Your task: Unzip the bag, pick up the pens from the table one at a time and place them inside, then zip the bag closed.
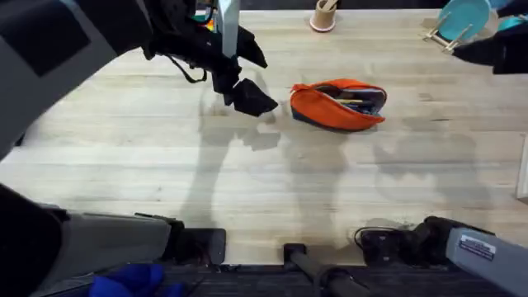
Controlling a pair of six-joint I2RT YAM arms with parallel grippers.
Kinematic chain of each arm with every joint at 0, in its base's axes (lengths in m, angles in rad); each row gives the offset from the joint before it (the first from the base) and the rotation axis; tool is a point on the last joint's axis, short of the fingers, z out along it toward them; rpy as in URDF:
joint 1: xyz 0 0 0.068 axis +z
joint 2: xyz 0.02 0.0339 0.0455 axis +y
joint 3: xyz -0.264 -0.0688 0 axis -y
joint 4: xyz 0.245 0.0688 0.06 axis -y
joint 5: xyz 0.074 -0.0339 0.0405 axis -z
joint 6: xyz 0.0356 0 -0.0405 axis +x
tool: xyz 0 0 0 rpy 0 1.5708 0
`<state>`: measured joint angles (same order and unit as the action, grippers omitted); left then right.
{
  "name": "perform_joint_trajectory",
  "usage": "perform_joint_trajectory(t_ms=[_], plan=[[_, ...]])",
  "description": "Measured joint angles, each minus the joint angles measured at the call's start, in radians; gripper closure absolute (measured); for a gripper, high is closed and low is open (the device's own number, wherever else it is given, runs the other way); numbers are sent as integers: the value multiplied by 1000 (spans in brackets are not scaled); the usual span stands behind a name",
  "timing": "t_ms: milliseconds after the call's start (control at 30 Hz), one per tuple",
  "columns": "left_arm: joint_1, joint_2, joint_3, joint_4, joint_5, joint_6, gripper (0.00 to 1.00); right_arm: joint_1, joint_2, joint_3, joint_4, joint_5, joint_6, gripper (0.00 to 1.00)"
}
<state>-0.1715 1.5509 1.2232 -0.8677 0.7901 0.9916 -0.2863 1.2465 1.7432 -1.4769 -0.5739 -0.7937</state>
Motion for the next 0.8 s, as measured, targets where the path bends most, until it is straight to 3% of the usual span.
perform_joint_trajectory(t_ms=[400, 800], plan=[[0, 0, 0, 0, 3, 1, 6, 0, 0, 0, -10, -5, 0, 4], [0, 0, 0, 0, 4, 1, 6, 3, 0, 0, -15, -141, 5, 5]])
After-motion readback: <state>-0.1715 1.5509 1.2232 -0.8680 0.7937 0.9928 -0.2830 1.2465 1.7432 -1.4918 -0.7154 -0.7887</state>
